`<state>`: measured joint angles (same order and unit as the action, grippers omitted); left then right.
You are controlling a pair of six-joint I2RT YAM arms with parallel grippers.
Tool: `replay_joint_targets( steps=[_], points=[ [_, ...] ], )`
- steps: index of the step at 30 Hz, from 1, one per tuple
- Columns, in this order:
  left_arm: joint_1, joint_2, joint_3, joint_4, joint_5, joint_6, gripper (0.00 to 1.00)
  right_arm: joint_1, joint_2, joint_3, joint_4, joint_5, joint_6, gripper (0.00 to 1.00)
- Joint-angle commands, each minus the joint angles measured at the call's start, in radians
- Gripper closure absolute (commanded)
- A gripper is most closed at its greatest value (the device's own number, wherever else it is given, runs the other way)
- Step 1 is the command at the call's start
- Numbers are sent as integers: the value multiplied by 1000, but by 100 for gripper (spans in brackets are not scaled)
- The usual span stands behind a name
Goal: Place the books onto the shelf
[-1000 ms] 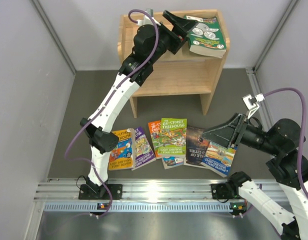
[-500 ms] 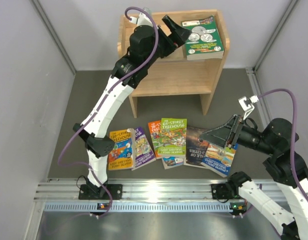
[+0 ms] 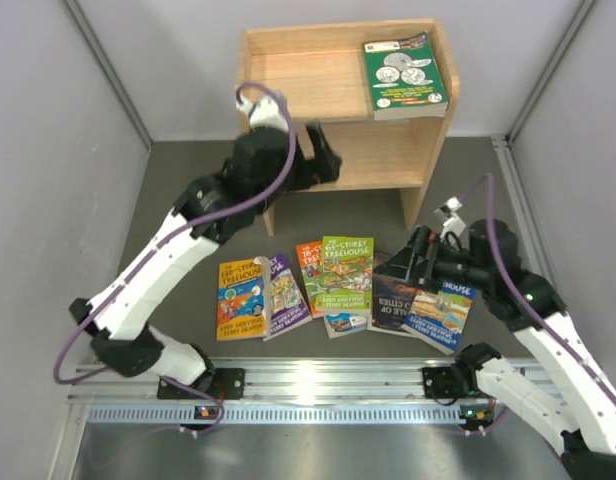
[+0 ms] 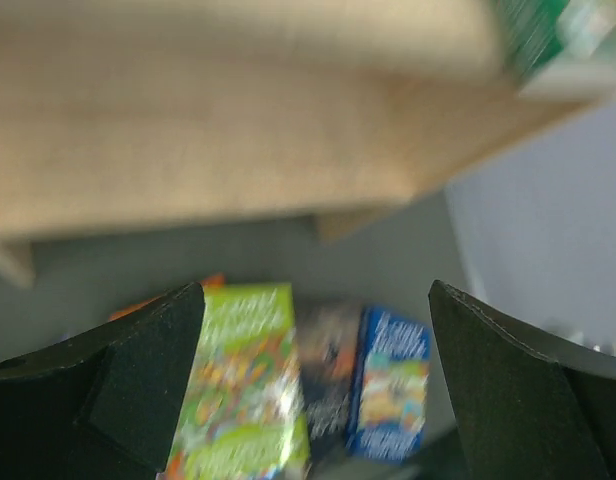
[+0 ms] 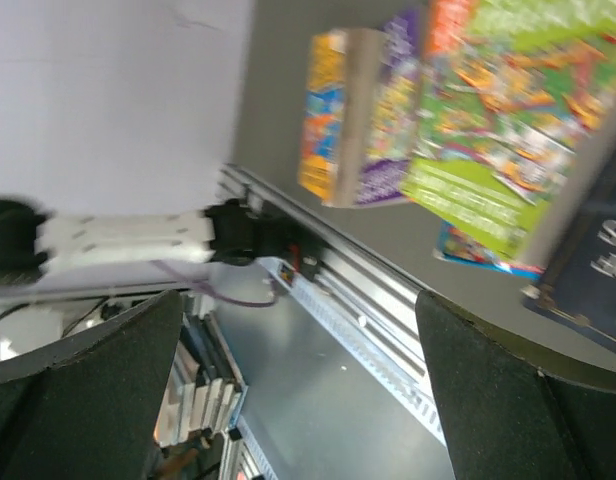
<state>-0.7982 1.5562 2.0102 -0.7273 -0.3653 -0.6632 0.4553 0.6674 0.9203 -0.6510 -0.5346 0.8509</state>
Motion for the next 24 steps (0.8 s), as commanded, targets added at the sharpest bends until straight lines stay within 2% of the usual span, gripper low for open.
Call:
replay_joint_targets(
  steps=[1,2,5,8,12,16,19,24],
  points=[
    [-71,-137,-377,-108,-24,-105,1,-7,87,-75,-72,93,-41,0],
    [-81,-221,-565,-75,17,-140,1,-9,142,-80,-70,134,-53,0],
    [-114,-353,-852,87,107,-237,1,-9,236,-84,-32,180,-76,0],
    [-127,-383,-951,141,144,-263,1,-9,366,-84,34,215,-99,0],
    [-128,-325,-967,169,175,-208,1,-7,475,-86,74,269,-133,0],
    [-128,-242,-987,242,229,-207,1,-7,560,-145,183,251,-119,3],
    [-127,-179,-1016,318,255,-222,1,-7,619,-166,269,220,-95,9],
    [-114,-50,-1025,335,273,-220,1,-7,721,-146,312,194,-101,26]
  ],
)
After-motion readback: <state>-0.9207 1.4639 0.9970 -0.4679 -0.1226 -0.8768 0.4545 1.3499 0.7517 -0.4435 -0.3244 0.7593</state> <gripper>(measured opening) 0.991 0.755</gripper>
